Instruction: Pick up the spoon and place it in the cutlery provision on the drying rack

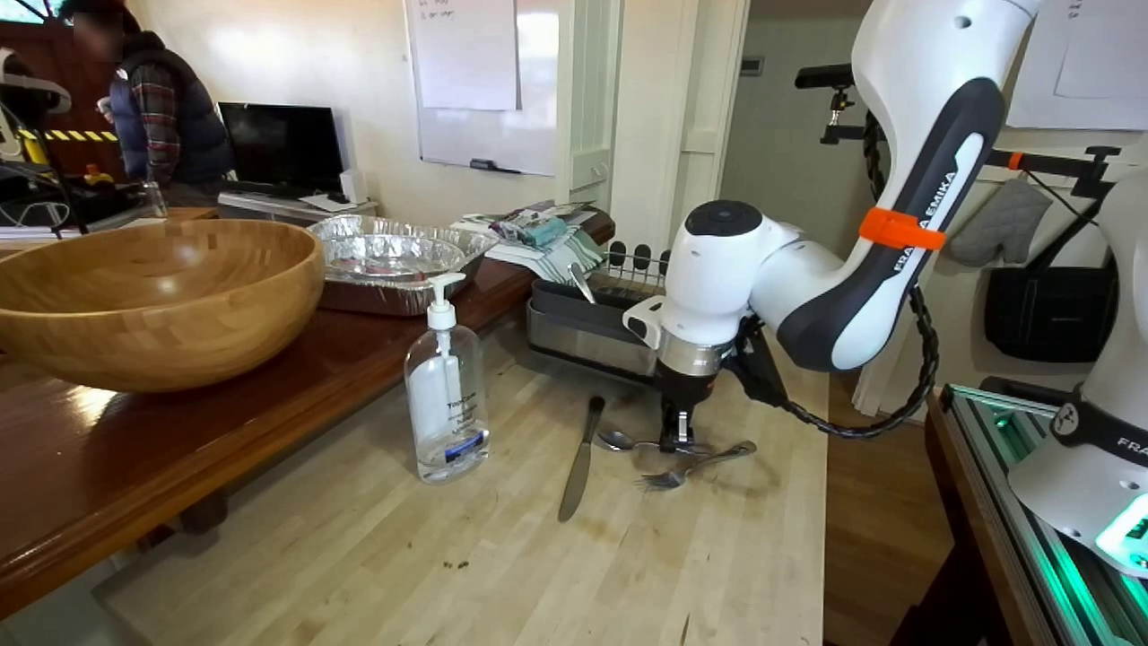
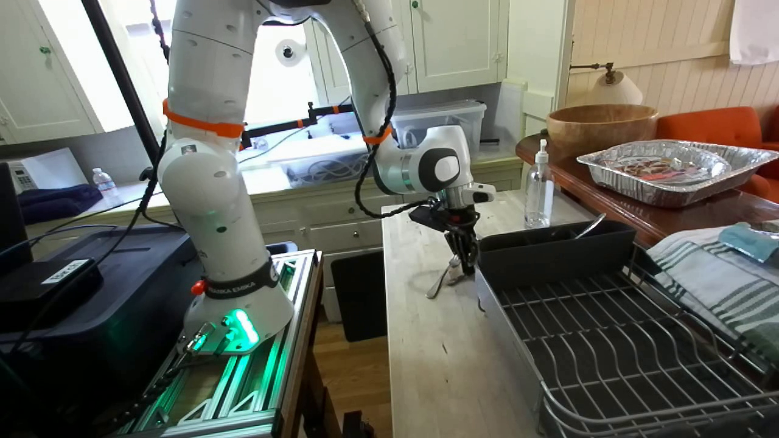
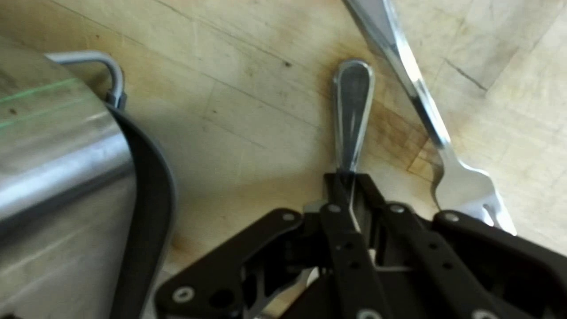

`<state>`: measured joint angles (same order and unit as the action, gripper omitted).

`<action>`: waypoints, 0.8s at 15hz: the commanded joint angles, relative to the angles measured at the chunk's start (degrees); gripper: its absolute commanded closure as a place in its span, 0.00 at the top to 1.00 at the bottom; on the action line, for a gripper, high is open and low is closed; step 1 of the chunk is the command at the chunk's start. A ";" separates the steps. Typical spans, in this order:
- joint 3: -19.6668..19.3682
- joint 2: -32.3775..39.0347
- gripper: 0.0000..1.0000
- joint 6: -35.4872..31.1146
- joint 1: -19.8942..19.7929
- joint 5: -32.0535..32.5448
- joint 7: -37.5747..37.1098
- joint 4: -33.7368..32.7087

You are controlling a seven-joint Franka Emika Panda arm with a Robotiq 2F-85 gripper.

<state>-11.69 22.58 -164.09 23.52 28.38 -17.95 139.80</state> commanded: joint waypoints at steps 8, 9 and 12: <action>-1.34 -4.33 0.40 -0.64 2.00 1.77 -1.00 1.20; -1.51 -3.71 0.47 -1.24 1.78 1.76 -0.79 0.94; -1.96 -2.33 0.69 -2.45 1.50 1.65 -0.42 0.32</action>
<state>-12.74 19.04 -164.14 24.88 28.65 -17.91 139.99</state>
